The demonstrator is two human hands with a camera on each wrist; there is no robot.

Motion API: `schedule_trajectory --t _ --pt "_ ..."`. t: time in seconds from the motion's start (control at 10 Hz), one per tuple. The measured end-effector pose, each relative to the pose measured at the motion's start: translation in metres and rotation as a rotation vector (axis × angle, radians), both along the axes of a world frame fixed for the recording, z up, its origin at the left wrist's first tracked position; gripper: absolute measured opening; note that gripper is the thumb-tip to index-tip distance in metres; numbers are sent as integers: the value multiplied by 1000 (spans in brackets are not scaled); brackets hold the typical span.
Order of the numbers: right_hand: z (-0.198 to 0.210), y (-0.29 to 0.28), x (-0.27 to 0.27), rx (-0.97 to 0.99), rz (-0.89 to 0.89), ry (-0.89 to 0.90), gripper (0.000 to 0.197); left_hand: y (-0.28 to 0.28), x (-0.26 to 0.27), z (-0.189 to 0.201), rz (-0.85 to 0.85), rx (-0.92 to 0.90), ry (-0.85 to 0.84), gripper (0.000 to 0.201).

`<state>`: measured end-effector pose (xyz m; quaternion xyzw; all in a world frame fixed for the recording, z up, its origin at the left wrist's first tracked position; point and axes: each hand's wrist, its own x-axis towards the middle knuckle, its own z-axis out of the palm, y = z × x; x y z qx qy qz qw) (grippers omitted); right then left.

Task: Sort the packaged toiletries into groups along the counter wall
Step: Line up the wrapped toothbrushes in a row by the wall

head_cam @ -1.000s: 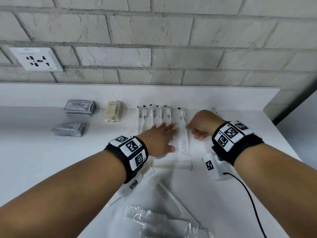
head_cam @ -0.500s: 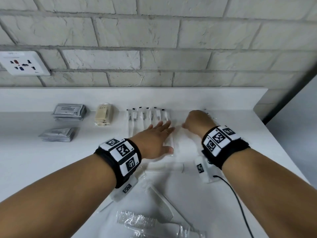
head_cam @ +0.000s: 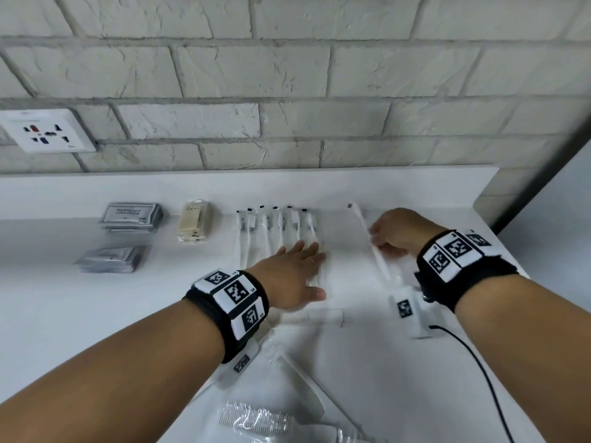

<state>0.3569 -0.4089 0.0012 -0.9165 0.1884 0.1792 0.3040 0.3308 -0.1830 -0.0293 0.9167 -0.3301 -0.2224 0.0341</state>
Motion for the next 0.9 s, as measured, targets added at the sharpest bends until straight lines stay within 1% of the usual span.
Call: schedule_trajectory --t 0.1,0.2,0.3,0.4,0.5,0.6,0.7,0.8,0.9 --pt "2 18 1 308 -182 76 15 0 -1 1 1 1 7 78" --pt "-3 14 1 66 -86 49 10 -1 -2 3 0 -1 10 78" --pt "1 12 -5 -147 42 -45 29 0 -1 3 0 -11 11 77" --pt "3 23 -15 -206 158 -29 33 1 -1 4 -1 -9 14 77" --pt "-1 35 -15 -159 169 13 29 0 -2 6 -3 5 19 77" --pt "-6 50 -8 -15 66 9 23 -1 -1 6 -5 5 15 77" --pt "-9 64 -4 90 23 48 25 -2 -1 3 1 -8 9 78" --pt "-9 63 -4 20 62 21 25 3 0 5 6 -43 -19 77" --pt "-6 53 -9 -271 226 -171 36 18 3 15 93 -50 -108 72"
